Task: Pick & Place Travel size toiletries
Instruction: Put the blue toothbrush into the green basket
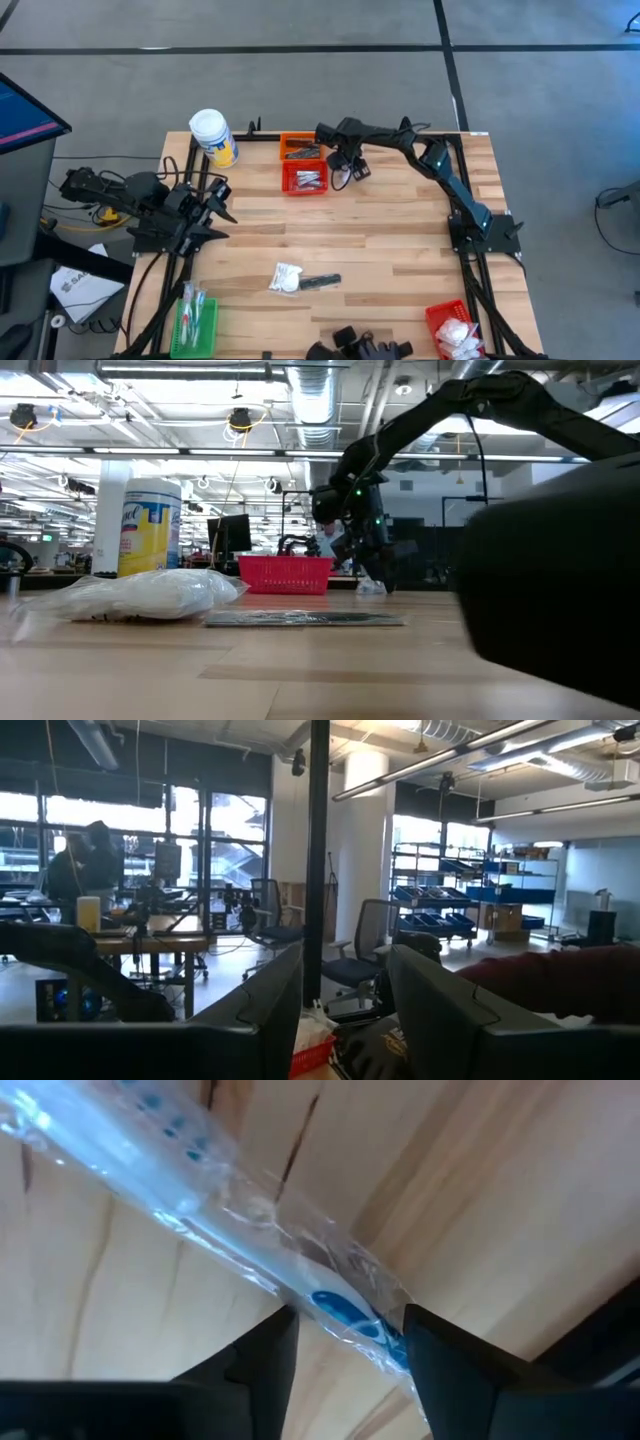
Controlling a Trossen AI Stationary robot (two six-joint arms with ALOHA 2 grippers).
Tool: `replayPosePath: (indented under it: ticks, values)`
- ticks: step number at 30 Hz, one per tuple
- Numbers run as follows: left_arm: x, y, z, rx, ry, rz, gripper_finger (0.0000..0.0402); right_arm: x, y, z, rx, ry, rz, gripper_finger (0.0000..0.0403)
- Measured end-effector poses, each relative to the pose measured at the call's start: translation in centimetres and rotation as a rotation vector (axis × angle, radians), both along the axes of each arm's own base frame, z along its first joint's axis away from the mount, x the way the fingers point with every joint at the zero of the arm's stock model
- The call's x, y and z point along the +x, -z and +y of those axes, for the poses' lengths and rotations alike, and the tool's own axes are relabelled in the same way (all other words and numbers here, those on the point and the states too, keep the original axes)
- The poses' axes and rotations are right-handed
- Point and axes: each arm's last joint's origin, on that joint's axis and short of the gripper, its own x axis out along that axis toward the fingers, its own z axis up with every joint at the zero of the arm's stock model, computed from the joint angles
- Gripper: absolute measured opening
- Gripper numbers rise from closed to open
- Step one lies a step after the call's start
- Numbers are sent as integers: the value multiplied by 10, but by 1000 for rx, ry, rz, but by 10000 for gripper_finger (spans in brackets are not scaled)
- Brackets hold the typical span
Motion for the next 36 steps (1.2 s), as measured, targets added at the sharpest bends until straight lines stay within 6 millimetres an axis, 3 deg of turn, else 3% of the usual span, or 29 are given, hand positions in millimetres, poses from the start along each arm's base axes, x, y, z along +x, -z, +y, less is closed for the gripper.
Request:
replayPosePath:
  ticks: [5, 14, 21, 27, 36]
  values:
    - [0, 0, 0, 1, 15, 0, 147, 1, 1, 8, -12, 87, 9, 130]
    - [0, 0, -1, -42, 31, 18, 147, 2, 1, 27, -12, 276, 46, 17]
    - [0, 0, -1, -42, 32, 20, 147, -5, -1, 54, 22, 366, 204, 30]
    - [0, 0, -1, -42, 32, 20, 147, -2, -7, 79, -4, 369, 265, 2]
    - [0, 0, -1, -42, 32, 20, 147, 5, -53, 120, 24, 333, 134, 0]
